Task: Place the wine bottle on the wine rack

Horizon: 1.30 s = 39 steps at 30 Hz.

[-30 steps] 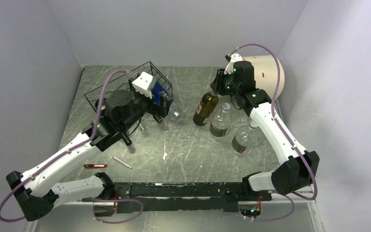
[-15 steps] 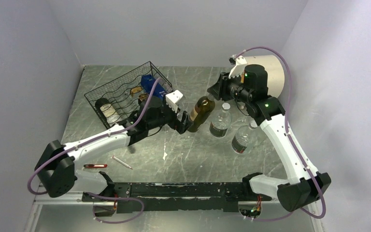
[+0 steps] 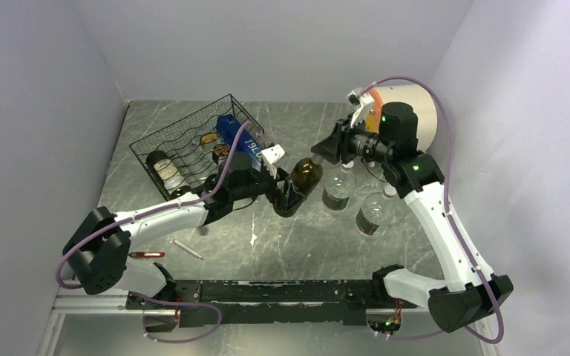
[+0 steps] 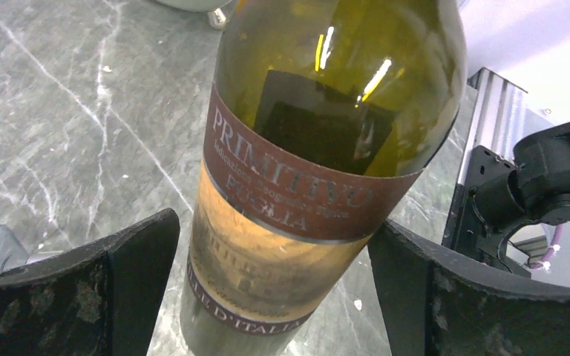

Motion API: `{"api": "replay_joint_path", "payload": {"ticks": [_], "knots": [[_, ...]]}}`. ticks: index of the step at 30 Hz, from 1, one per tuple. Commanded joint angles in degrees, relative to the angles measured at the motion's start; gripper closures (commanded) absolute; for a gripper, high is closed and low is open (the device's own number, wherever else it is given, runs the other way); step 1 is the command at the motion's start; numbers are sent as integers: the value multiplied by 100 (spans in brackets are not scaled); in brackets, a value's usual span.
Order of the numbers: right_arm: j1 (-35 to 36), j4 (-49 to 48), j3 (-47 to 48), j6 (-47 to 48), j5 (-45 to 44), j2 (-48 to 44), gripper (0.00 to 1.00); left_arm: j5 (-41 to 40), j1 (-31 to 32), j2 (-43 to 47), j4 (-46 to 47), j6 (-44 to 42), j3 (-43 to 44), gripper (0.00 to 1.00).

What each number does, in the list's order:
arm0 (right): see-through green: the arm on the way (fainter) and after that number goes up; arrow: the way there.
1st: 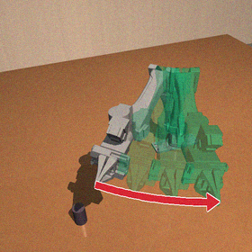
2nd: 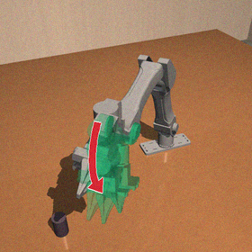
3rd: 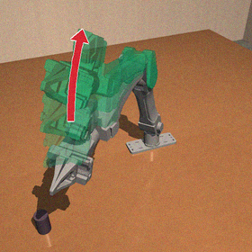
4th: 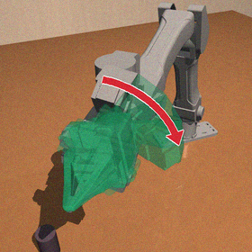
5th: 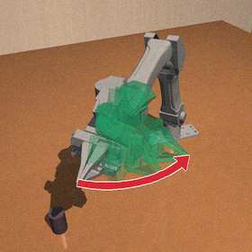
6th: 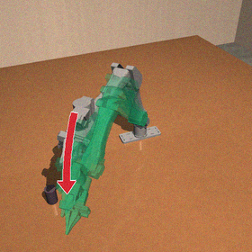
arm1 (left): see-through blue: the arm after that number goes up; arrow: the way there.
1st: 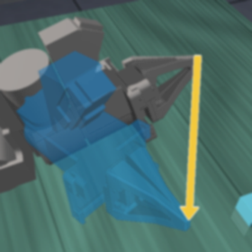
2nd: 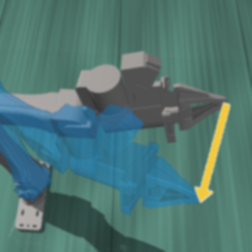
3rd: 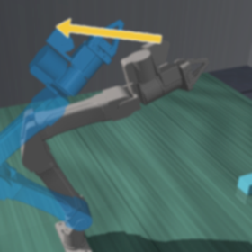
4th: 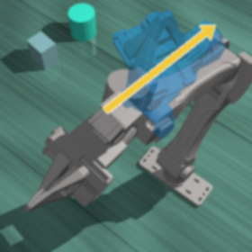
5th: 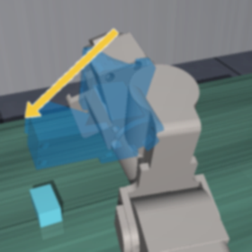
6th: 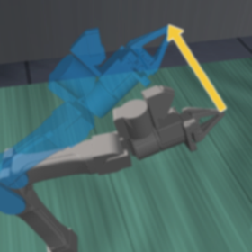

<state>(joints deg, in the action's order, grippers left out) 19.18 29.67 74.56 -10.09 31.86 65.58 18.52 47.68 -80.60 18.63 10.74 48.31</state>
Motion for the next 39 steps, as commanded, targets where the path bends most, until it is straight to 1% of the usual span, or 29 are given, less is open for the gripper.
{"api": "replay_joint_path", "payload": {"ticks": [1, 6, 11, 17, 22, 25, 27, 28, 30, 31, 32, 33, 35, 37, 39], "knots": [[-12, -604, -21, -43, 874, -328, 100, 269, 9, 45, 587, 34, -97, 1], [-19, -675, -71, 28, 1417, -343, 100, 505, 15, 186, 871, -31, -278, 1], [-18, -715, -91, 140, 1866, -369, 100, 989, 10, 504, 1364, -292, -612, 1], [-16, -916, -197, 179, 2510, -484, 100, 1654, 6, 658, 1444, -502, -701, 1], [-6, -1041, -317, 251, 2945, -654, 100, 2187, 4, 707, 1687, -598, -721, 10], [-7, -1020, -326, 267, 2999, -688, 100, 2418, 5, 684, 1759, -635, -642, 20], [-11, -934, -307, 308, 2971, -704, 100, 2527, 10, 633, 1665, -720, -520, 30], [-7, -890, -296, 323, 2956, -705, 99, 2575, 5, 597, 1591, -762, -447, 38], [-5, -828, -275, 343, 2920, -713, 92, 2696, 5, 534, 1441, -859, -309, 58], [-8, -786, -267, 360, 2896, -718, 85, 2757, 6, 512, 1370, -922, -246, 69], [-10, -739, -264, 406, 2859, -734, 76, 2826, 12, 490, 1317, -1007, -201, 87], [-10, -726, -282, 430, 2775, -776, 68, 2868, 9, 478, 1265, -1123, -160, 92], [-10, -813, -361, 385, 2540, -889, 57, 2777, 12, 504, 1264, -1269, -168, 93], [-9, -790, -380, 378, 2250, -993, 42, 2601, 9, 608, 1213, -1544, -194, 93], [-9, -686, -324, 404, 1983, -1065, 34, 2389, -3, 711, 1108, -1901, -192, 93]]}}
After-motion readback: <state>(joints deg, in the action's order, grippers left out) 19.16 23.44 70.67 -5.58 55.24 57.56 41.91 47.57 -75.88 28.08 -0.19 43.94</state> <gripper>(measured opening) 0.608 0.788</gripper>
